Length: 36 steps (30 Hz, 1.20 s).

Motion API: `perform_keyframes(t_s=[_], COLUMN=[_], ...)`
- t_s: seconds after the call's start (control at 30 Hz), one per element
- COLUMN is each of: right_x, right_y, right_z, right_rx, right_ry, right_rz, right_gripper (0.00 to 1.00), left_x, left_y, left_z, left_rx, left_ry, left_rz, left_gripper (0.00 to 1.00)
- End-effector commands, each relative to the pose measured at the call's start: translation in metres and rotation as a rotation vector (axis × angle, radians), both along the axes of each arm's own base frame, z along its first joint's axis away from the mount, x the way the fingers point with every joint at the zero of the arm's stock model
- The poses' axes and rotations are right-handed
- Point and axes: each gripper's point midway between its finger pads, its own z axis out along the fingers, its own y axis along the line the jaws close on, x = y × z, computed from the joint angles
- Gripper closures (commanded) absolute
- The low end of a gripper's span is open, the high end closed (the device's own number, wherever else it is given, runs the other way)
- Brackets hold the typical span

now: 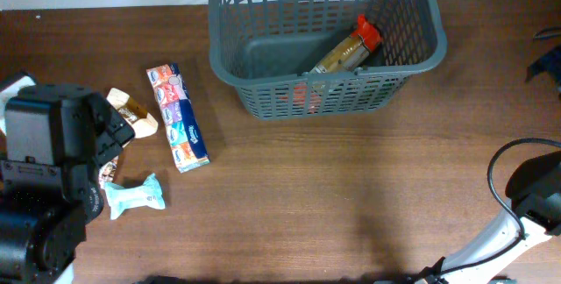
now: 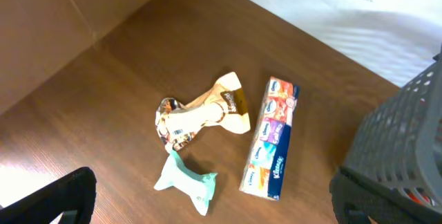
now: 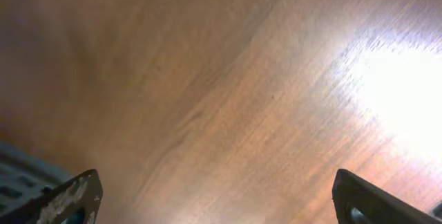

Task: Pack container
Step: 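Withdraw the right gripper from the basket toward the right side, then move the left gripper down onto the Kleenex tissue pack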

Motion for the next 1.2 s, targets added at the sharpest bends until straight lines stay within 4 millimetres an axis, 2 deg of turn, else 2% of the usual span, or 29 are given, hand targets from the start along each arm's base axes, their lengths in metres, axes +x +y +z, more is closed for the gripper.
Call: perform_keyframes(t_s=[0.0, 0.17, 0.3, 0.37, 0.53, 0.67, 0.77, 0.93, 1.17], right_x=[-0.006, -0.007, -0.006, -0.006, -0.007, -0.006, -0.006, -0.006, -0.007], right_y=[-0.001, -0.001, -0.001, -0.001, -0.001, -0.001, -0.001, -0.001, -0.001], right_z=[-0.011, -0.013, -0.013, -0.013, -0.013, -0.013, -0.013, -0.013, -0.013], right_rx=[0.0, 0.004, 0.004, 0.004, 0.004, 0.004, 0.004, 0.004, 0.004], right_ry=[0.045, 0.05, 0.05, 0.05, 0.05, 0.05, 0.05, 0.05, 0.05], right_rz=[0.007, 0.007, 0.007, 0.007, 0.007, 0.007, 0.007, 0.007, 0.007], right_gripper=[0.01, 0.01, 0.01, 0.01, 0.01, 0.01, 0.01, 0.01, 0.01], left_x=[-0.001, 0.016, 0.047, 0.065, 0.116, 0.155, 0.164, 0.164, 0.187], left_y=[-0.005, -0.001, -0.003, -0.002, -0.011, -0.033, -0.028, -0.025, -0.023], left_z=[-0.003, 0.001, -0.019, -0.037, -0.099, -0.135, -0.163, -0.209, -0.274], left_rx=[-0.033, -0.001, -0.035, -0.085, -0.29, -0.334, -0.284, -0.216, -0.242], left_ry=[0.011, -0.016, 0.042, 0.09, 0.249, 0.359, 0.471, 0.672, 0.775], left_rz=[-0.021, 0.01, 0.04, 0.07, 0.03, -0.27, -0.384, -0.571, -0.601], left_gripper=[0.0, 0.0, 0.0, 0.0, 0.0, 0.0, 0.0, 0.0, 0.0])
